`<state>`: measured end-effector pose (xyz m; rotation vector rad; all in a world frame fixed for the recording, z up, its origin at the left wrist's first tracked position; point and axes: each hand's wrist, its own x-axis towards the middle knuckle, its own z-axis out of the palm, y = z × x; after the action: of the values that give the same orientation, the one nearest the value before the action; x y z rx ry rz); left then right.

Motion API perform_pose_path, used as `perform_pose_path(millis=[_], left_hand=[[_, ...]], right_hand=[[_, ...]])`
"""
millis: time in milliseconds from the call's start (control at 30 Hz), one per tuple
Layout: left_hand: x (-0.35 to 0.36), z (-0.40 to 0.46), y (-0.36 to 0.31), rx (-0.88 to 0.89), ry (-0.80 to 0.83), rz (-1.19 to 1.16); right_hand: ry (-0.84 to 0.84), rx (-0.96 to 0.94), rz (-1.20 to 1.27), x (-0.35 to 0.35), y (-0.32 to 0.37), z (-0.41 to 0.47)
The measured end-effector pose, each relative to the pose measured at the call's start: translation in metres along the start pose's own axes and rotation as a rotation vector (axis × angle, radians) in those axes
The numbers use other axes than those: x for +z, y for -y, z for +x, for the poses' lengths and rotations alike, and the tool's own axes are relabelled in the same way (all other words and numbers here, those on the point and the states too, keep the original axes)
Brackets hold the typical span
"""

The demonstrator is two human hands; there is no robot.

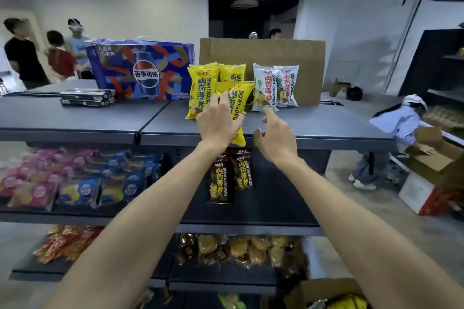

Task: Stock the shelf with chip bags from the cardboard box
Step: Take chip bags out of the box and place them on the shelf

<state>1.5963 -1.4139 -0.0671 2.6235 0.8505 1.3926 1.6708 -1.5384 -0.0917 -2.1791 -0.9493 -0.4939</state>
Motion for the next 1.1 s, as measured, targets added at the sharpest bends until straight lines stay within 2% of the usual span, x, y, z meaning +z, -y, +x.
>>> perform_pose_path(millis=[300,567,800,1100], left_hand=[[0.059,0.075,0.010,0.016,-0.015,0.009],[0.113,0.096,0.012,0.037,0.023,0.095],[0.124,0.102,0.015,0.054,0.050,0.173],[0.125,0.096,0.017,0.080,0.146,0.216]], right_hand=[[-0.016,0.038,0.067,0.037,-0.014,0.061],[-0.059,0.080,0.109,0.060,-0.019,0.097],[-0.078,0.116,0.162,0.069,-0.016,0.120],[-0.013,0.135,0.179,0.064,-0.024,0.117]])
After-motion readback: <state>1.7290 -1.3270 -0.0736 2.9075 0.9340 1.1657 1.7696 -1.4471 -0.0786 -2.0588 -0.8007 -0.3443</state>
